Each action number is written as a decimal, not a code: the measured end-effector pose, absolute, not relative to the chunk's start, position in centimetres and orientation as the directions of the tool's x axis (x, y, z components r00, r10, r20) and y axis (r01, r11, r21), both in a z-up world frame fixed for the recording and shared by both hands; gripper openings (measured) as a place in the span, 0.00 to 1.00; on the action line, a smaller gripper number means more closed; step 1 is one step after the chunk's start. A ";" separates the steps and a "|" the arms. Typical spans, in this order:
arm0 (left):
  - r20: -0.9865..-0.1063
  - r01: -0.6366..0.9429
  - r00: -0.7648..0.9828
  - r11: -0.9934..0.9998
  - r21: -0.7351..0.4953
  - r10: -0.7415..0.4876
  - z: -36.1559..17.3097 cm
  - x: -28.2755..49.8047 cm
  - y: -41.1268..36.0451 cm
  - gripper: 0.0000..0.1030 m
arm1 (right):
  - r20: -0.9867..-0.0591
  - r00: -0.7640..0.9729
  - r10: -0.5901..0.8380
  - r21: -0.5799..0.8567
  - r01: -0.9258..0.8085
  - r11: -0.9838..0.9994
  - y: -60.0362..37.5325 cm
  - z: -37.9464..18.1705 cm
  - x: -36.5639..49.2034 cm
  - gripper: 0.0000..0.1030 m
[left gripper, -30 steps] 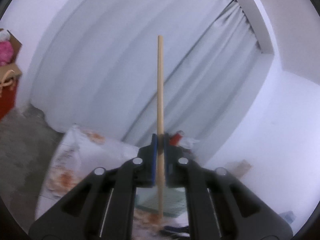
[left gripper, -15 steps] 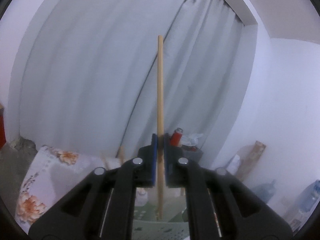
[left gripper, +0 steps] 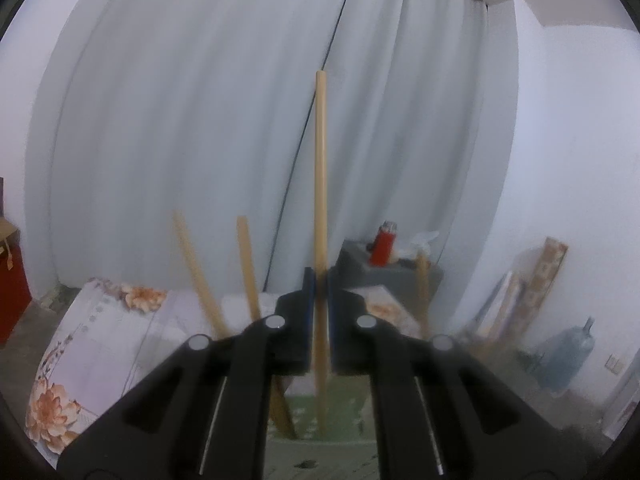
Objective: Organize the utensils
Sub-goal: 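Lift the chopstick into the caddy with the left tool and open it, then lower the right tool's chopstick into the caddy and open the right tool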
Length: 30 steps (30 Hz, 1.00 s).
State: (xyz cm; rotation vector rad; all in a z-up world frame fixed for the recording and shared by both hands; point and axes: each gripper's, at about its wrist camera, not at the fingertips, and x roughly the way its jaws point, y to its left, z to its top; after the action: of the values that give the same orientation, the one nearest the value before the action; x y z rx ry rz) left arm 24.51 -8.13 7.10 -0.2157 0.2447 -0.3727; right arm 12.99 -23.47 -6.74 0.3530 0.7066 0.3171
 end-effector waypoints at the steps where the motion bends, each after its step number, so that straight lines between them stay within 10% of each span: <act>1: -0.211 0.331 0.898 0.909 -0.252 -0.385 6.6 24.6 -8.2 0.04 | -0.568 0.720 0.398 0.421 -0.162 0.893 -23.7 -6.5 12.9 0.07; 7: -0.265 0.340 0.874 0.902 -0.266 -0.408 5.2 24.2 -7.5 0.05 | -0.529 0.754 0.389 0.437 -0.150 0.887 -25.2 -4.9 10.7 0.07; 11: -0.300 0.327 0.862 0.900 -0.287 -0.409 4.7 23.4 -6.5 0.35 | -0.495 0.783 0.378 0.467 -0.127 0.875 -26.5 -3.4 8.7 0.07; 19: -0.293 0.319 0.865 0.898 -0.303 -0.407 5.2 20.0 -4.9 0.52 | -0.392 0.857 0.335 0.493 -0.112 0.863 -28.9 0.5 5.1 0.07; 30: -0.391 0.256 0.824 0.884 -0.391 -0.411 3.6 15.7 -2.4 0.81 | -0.014 0.968 0.252 0.400 -0.226 0.888 -32.9 12.9 2.4 0.07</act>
State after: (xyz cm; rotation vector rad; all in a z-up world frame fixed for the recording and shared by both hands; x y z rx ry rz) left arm 15.71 -2.44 3.60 -0.3323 0.4861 -0.3615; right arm 2.38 -32.92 12.91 0.4070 0.0666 0.2484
